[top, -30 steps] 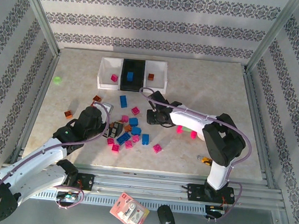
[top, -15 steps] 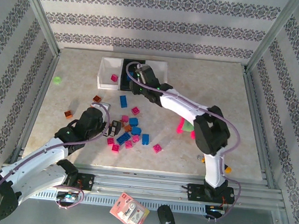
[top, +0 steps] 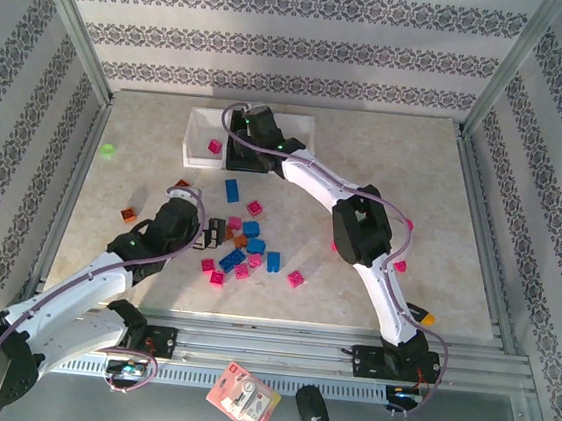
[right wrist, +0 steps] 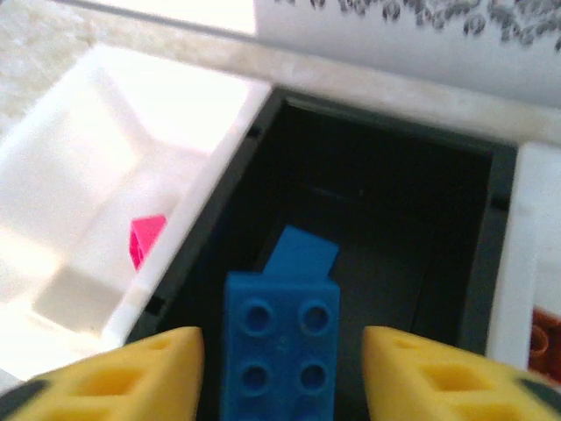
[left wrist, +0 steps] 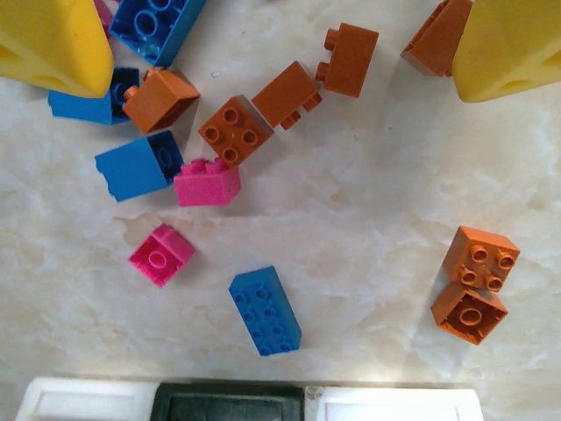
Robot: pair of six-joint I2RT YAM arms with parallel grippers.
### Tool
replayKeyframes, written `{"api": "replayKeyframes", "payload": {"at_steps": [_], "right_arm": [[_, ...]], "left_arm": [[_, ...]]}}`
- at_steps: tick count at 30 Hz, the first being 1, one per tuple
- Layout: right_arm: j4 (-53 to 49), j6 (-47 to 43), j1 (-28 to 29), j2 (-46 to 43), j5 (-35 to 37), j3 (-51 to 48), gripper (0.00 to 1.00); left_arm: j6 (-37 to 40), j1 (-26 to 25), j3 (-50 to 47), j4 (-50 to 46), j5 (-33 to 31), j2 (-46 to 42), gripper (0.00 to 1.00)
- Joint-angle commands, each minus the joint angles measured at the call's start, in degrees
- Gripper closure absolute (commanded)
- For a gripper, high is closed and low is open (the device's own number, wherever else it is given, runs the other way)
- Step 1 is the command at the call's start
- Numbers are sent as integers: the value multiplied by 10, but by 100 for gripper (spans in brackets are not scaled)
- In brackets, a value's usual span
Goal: Sort the legos into containers by color
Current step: Place the lego in the container, then pick up the lego from the middle-left of the table.
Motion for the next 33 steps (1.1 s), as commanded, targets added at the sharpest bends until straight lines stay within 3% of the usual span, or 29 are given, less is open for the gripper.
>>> {"api": "replayKeyframes", "payload": {"at_steps": [1,10,13,16,19,22,33], "right_arm": [[-8,-40,0,-28,7,21,36],[77,-44,10,-222,-40,-221,25],[101,-52,16,-293,-69,-319,20],[100,-73,22,-350,-125,-392,14],[99,-91,24,-392,-166,-450,8],[97,-92,24,-417,-190,-486,6],[95,-84,24,-428,-198,-519,5]], "left_arm": [[-38,11,37,-42,-28,21,1],[-62,105,78,-76,5,112,1],[-103,115,97,-114,-9,146,0],[-189,118,106,-160,-43,173,9],[-243,118,116,-186,-43,196,8],[-295,118,109,-178,-37,207,10],[-363,129,74,-135,-23,250,20]]}}
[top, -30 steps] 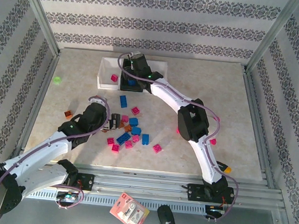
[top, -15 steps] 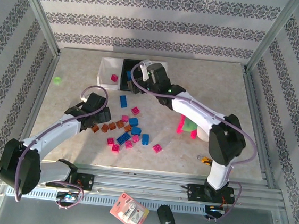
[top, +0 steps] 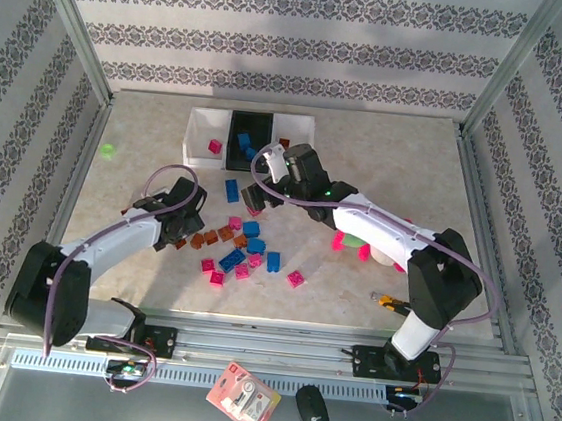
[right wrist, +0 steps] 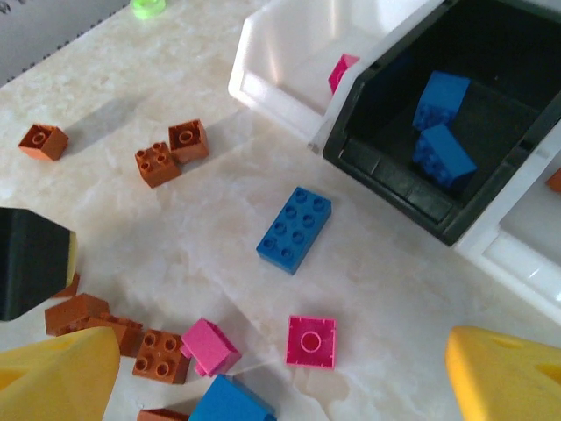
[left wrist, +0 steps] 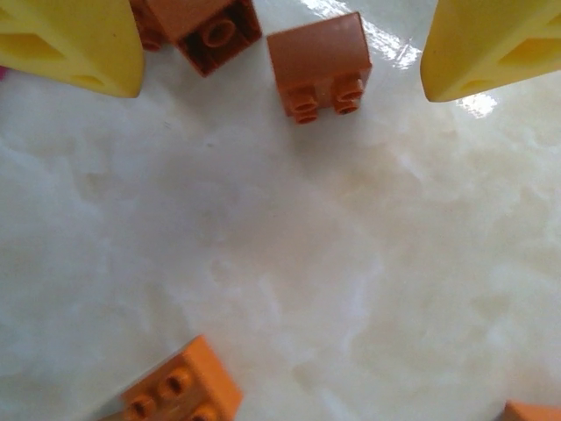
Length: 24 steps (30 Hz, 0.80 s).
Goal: Sort the legos into containers by color
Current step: Pick up the lego from the middle-left of the table.
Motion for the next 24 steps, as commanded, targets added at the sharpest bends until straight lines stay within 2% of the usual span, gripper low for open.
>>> {"api": "replayKeyframes", "payload": {"at_steps": [1,11,19,24], "right_arm": [[8,-2,1,-14,-14,-5,5],[13,-10,-1,-42,-17,-15,4],[1,-13,-11,-43,-35,14,4],[6,-2,-13,-56,-39,11,4]], "left_arm": [[-45,12,-15,5,3,16,21],[-75,17,-52,36,28,50,33],[-74,17,-52,29,26,41,59],[-32,17,-30,1,13,10,63]]}}
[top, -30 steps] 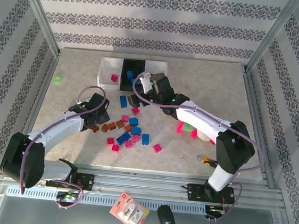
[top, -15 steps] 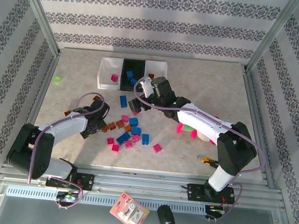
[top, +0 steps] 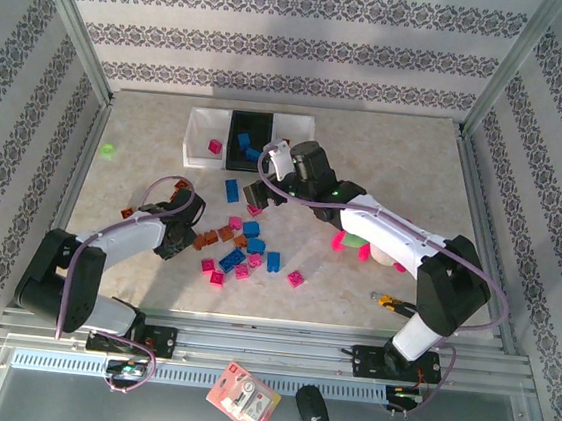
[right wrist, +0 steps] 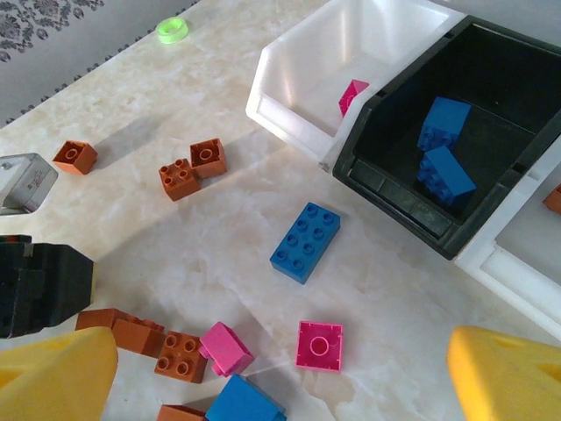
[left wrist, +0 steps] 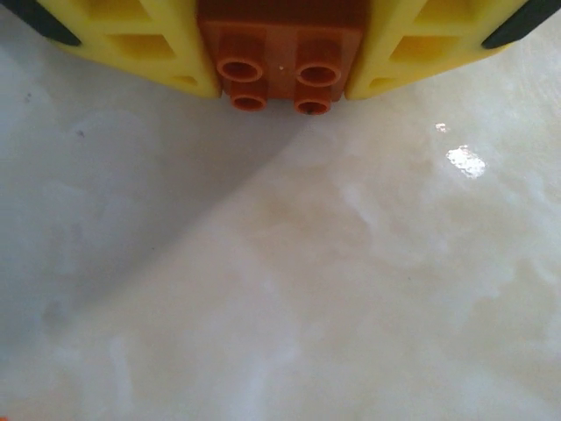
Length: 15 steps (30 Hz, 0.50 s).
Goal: Sort the legos into containers by color
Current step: Pick up the lego from the middle-left of the table, then place the lego in the container.
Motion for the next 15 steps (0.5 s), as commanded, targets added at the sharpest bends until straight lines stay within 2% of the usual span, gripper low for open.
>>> {"api": "replayKeyframes", "payload": {"at_steps": [1,8,15], "right_arm": [[11,1,-5,-28,-15,10,4],[20,18,-14,-59,-6,-20,4],[27,34,-34,-107,2,-67,4]], "left_arm": [[41,6,21,-31,-12,-27,65],[93,1,100,-40,-3,-22,70],[115,-34,206,-17,1,41,71]]}}
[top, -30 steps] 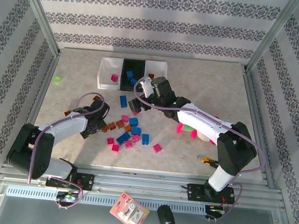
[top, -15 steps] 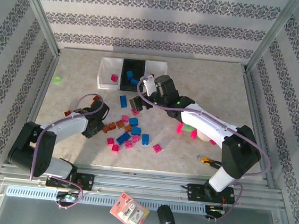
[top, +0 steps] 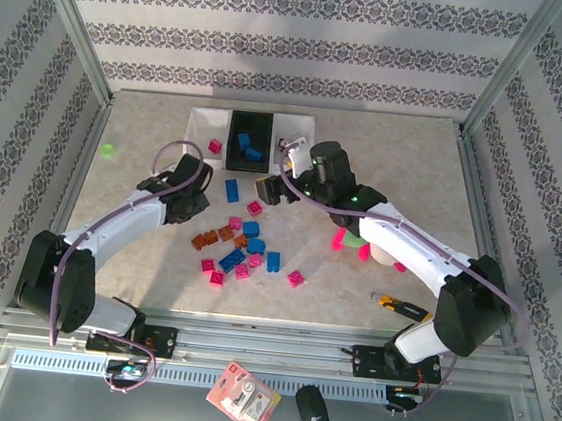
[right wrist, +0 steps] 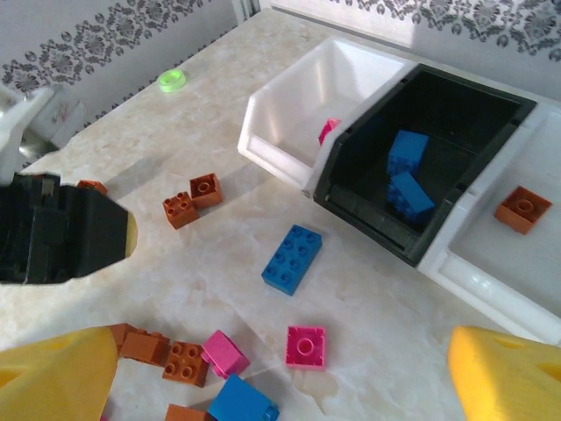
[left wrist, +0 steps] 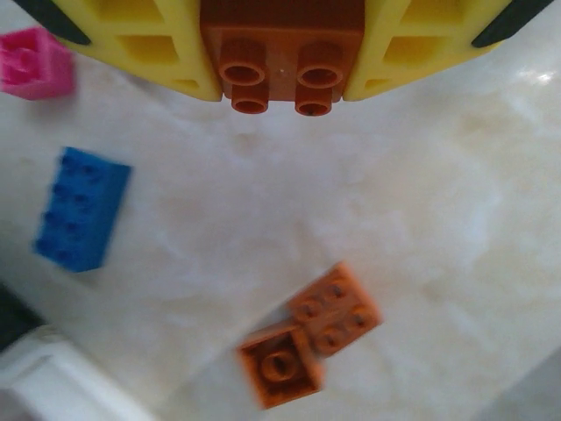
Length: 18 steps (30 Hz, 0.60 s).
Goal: Sort the legos into containers by color
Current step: Place the lego in the container.
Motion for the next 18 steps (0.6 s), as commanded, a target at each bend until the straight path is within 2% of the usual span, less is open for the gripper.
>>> {"api": "replayKeyframes", "payload": {"at_steps": [1,11,18], "right_arm": [[14,16,-10,-33,12,-26,4],[17,28,-27,-107,54,-98,4],[22,41,-38,-149,82,-139,3]], "left_arm": [[26,-22,52,9,2,41,71],[72,-80,283,25,12,214,74],[108,-93,435,21,23,331,74]]}}
